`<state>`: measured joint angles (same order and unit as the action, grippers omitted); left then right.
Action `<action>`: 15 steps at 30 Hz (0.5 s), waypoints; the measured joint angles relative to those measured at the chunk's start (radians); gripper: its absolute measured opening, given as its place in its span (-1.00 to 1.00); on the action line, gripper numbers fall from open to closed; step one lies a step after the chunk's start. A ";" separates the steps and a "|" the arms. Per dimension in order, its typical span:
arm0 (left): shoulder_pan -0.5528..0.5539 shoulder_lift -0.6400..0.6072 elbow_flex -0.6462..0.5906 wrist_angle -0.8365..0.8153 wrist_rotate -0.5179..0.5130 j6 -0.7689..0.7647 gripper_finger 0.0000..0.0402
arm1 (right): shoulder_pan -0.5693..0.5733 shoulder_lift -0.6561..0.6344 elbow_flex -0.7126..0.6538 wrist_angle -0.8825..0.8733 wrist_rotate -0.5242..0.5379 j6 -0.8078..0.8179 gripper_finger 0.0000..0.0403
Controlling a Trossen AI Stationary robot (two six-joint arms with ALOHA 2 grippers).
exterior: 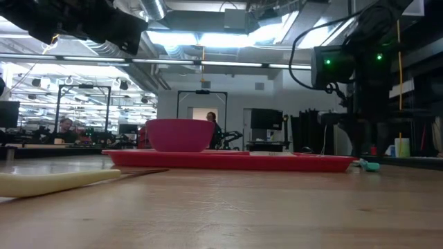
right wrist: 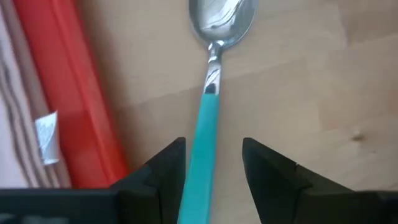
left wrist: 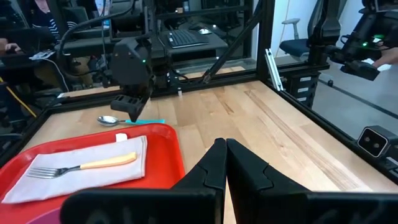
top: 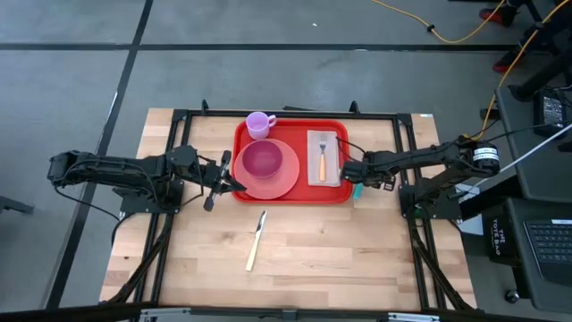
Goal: Set up tray
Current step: Put the blue spoon on the brown napkin to the left of the orange fork
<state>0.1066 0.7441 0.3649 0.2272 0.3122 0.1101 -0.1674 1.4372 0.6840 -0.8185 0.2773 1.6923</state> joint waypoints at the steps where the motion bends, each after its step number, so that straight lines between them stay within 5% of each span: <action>1: 0.000 0.000 0.000 0.000 0.000 0.000 -0.98 | -0.006 0.000 -0.002 0.000 0.001 -0.004 -0.19; 15: 0.000 0.000 0.000 0.000 -0.001 0.000 -0.98 | -0.040 0.000 -0.003 0.008 -0.009 -0.055 -0.19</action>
<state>0.1066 0.7441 0.3649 0.2272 0.3115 0.1101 -0.2070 1.4372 0.6815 -0.8104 0.2687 1.6371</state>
